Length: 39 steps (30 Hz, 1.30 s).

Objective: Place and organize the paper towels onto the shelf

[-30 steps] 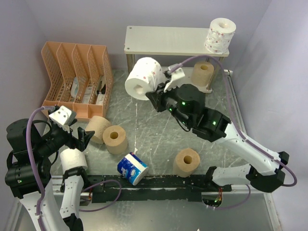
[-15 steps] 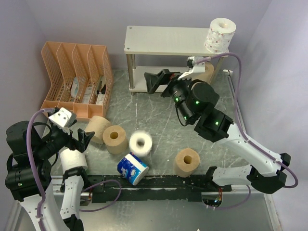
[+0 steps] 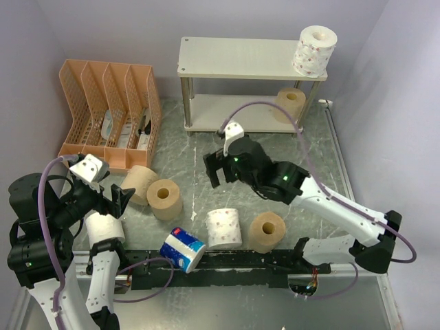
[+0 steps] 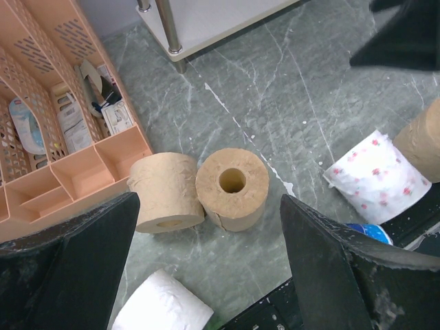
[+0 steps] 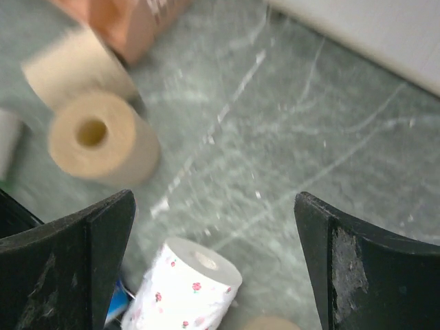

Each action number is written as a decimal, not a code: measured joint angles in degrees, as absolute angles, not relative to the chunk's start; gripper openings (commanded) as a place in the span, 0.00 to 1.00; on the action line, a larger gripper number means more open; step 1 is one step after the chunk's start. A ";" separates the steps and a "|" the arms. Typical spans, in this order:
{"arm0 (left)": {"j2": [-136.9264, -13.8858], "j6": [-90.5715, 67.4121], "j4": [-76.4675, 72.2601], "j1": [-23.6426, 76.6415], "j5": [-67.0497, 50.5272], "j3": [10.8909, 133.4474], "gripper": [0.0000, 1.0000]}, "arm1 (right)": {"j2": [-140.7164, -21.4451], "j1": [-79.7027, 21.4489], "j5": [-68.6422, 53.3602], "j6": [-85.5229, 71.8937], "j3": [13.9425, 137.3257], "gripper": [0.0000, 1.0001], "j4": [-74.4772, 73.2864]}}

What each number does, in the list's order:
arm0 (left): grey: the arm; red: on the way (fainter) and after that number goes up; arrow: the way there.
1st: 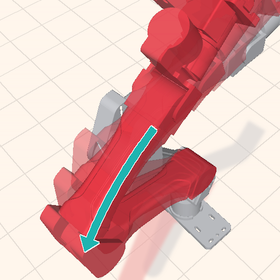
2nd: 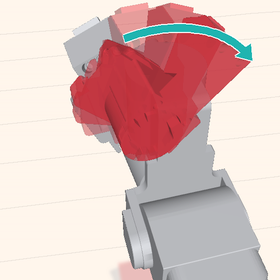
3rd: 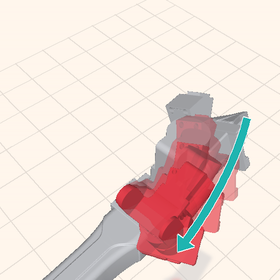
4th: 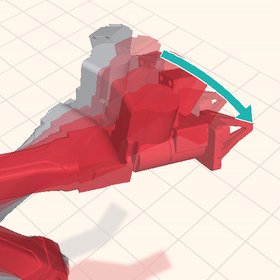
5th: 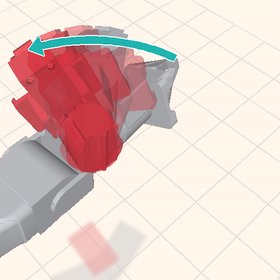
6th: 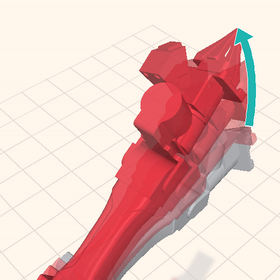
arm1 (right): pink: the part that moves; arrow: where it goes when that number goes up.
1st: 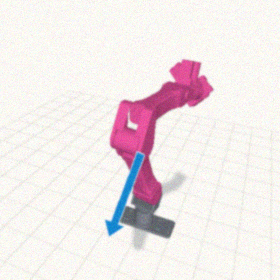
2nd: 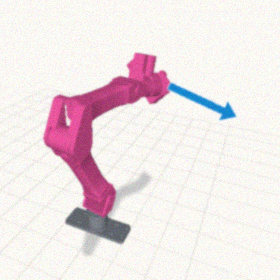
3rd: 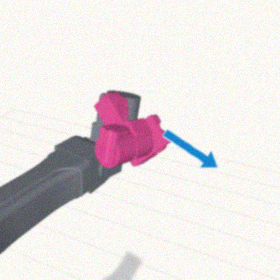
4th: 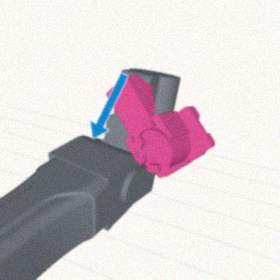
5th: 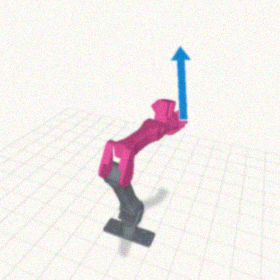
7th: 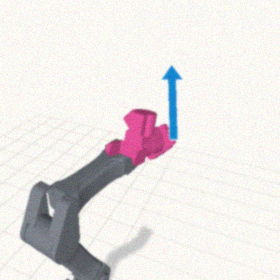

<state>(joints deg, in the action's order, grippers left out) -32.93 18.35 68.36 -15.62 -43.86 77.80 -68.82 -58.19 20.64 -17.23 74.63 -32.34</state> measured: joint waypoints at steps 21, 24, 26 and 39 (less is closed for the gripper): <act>-33.23 17.67 67.51 -15.62 -43.55 77.06 0.95 | -71.13 -61.63 2.96 1.58 63.13 0.88 -46.83; -33.19 17.65 67.48 -15.62 -43.55 77.06 0.95 | -74.13 -61.67 0.62 2.37 62.67 0.87 -44.82; -33.15 17.63 67.48 -15.62 -43.55 77.06 0.95 | -76.64 -61.69 0.03 2.63 62.65 0.85 -43.66; -32.05 17.58 67.48 -15.62 -43.59 77.06 0.95 | -83.11 -61.67 -2.33 2.83 60.73 0.64 -39.27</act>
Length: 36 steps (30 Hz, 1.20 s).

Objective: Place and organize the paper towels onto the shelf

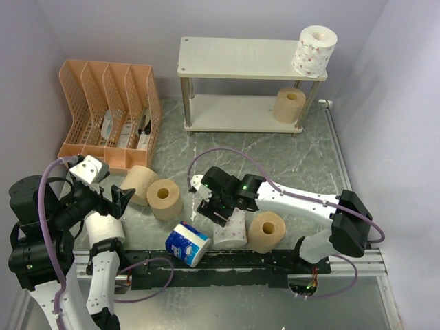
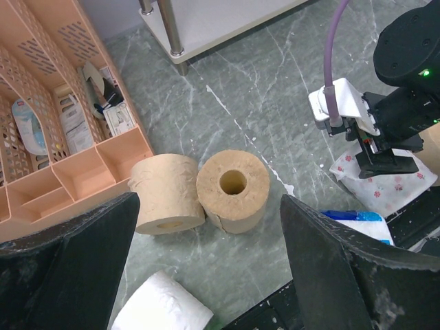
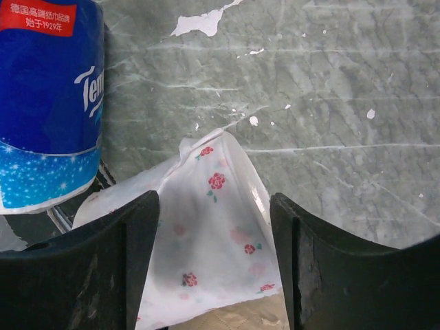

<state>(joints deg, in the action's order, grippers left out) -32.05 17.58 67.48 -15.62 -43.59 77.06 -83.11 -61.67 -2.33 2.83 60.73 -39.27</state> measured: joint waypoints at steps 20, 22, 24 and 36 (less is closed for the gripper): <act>-31.99 17.61 67.48 -15.62 -43.62 77.06 0.95 | -81.95 -62.13 -3.36 -0.19 68.20 0.00 -46.11; -31.99 17.61 67.48 -15.62 -43.62 77.06 0.95 | -80.01 -62.28 -1.91 -0.27 72.12 0.00 -47.11; -31.99 17.61 67.48 -15.62 -43.62 77.06 0.95 | -77.21 -62.33 0.99 -0.21 76.44 0.00 -47.22; -32.25 17.61 67.48 -15.62 -43.62 77.06 0.95 | -73.73 -62.43 33.82 14.17 90.70 0.00 -37.15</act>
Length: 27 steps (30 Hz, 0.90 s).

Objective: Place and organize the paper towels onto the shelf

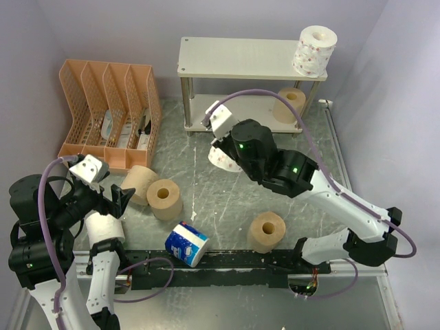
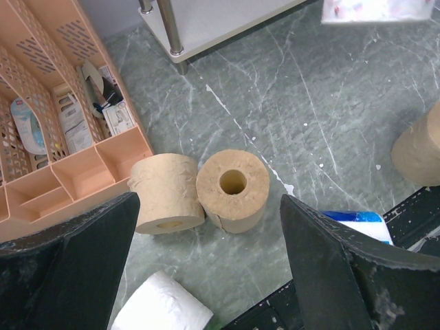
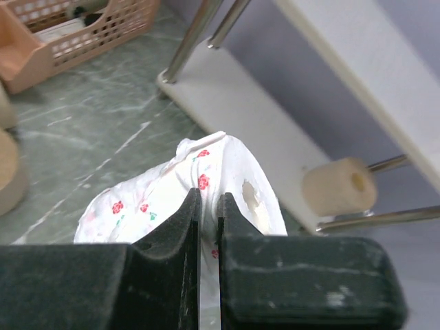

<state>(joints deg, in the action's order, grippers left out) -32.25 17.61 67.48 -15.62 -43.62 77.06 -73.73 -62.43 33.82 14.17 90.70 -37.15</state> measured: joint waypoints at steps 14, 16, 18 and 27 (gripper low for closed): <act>-32.32 17.52 67.46 -15.62 -43.48 77.03 0.95 | -79.88 -59.00 47.13 53.15 86.59 0.00 -2.02; -32.29 17.47 67.40 -15.62 -43.27 76.97 0.95 | -80.93 -57.12 47.88 59.40 85.60 0.00 6.13; -31.99 17.26 67.16 -15.62 -42.63 76.73 0.95 | -84.25 -53.60 48.34 68.64 85.60 0.00 18.81; -29.74 16.38 66.30 -18.28 -41.08 75.88 0.95 | -94.78 -47.86 44.97 79.37 92.12 0.00 32.32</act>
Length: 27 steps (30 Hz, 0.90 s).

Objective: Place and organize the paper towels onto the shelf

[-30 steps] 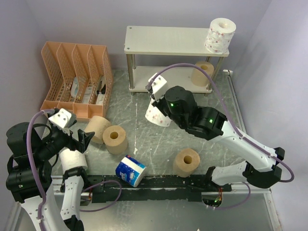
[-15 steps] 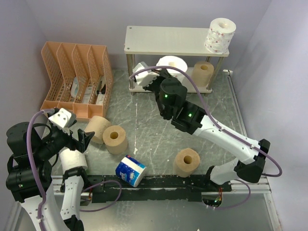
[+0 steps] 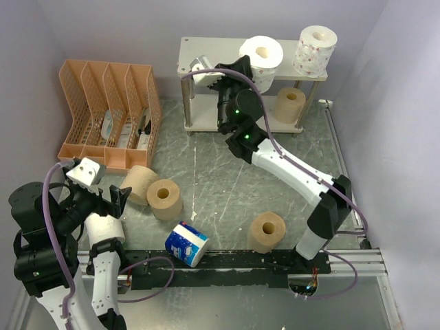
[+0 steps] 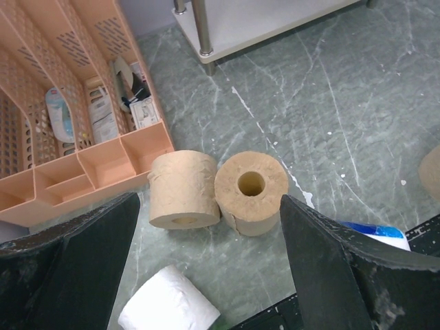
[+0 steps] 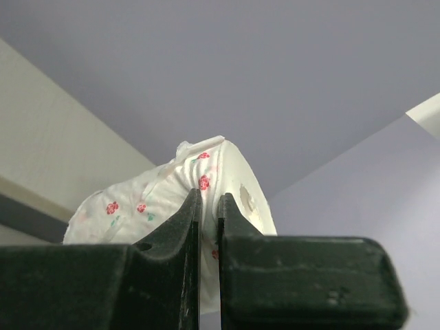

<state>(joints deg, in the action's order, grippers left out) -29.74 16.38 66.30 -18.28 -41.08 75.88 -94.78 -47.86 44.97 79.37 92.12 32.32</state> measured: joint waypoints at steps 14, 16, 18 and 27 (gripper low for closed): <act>-28.62 16.25 66.13 -20.49 -41.15 75.88 0.95 | -106.37 -36.14 39.31 71.59 105.41 0.00 32.53; -28.75 16.25 66.13 -20.51 -41.15 75.88 0.95 | -108.36 -34.28 38.24 69.89 108.97 0.00 31.24; -29.02 16.25 66.11 -20.53 -41.15 75.88 0.95 | -109.60 -32.42 36.80 68.45 110.74 0.00 30.50; -29.85 16.21 65.98 -21.50 -41.08 75.85 0.95 | -111.55 -25.89 31.90 61.32 111.81 0.00 26.26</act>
